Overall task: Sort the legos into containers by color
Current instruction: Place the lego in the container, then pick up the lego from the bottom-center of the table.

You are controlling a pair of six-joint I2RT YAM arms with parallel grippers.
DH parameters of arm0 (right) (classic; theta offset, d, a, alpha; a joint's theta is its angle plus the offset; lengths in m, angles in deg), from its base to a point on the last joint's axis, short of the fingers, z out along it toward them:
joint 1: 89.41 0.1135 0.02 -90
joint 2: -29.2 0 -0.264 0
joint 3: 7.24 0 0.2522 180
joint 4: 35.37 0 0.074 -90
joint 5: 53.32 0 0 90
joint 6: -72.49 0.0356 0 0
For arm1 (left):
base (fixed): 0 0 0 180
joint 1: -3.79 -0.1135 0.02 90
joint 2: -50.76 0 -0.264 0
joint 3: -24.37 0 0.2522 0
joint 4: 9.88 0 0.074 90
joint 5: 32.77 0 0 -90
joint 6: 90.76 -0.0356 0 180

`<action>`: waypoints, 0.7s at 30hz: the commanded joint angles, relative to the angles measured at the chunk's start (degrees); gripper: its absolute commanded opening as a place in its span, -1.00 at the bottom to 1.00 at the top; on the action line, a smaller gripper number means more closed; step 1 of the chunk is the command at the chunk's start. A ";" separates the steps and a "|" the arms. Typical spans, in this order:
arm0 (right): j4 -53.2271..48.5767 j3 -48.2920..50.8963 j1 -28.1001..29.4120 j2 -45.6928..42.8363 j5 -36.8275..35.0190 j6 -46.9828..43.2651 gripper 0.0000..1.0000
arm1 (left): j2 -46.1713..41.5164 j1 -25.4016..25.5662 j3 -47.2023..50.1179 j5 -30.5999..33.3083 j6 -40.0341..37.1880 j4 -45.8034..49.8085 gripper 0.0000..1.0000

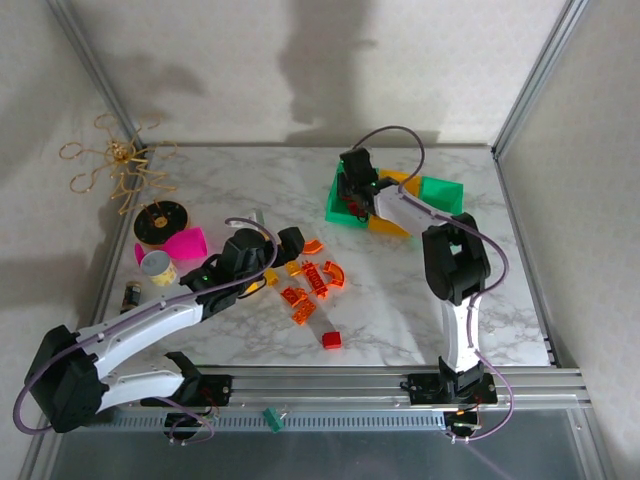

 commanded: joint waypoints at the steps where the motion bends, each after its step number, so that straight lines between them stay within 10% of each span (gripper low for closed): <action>1: 0.41 7.05 1.70 -8.94 2.05 0.46 0.24 | -2.15 -0.35 1.09 -2.45 1.94 -0.61 0.99; 21: -16.21 37.53 26.26 -34.82 3.13 23.14 0.52 | -13.30 2.00 12.12 -3.09 5.78 8.72 0.99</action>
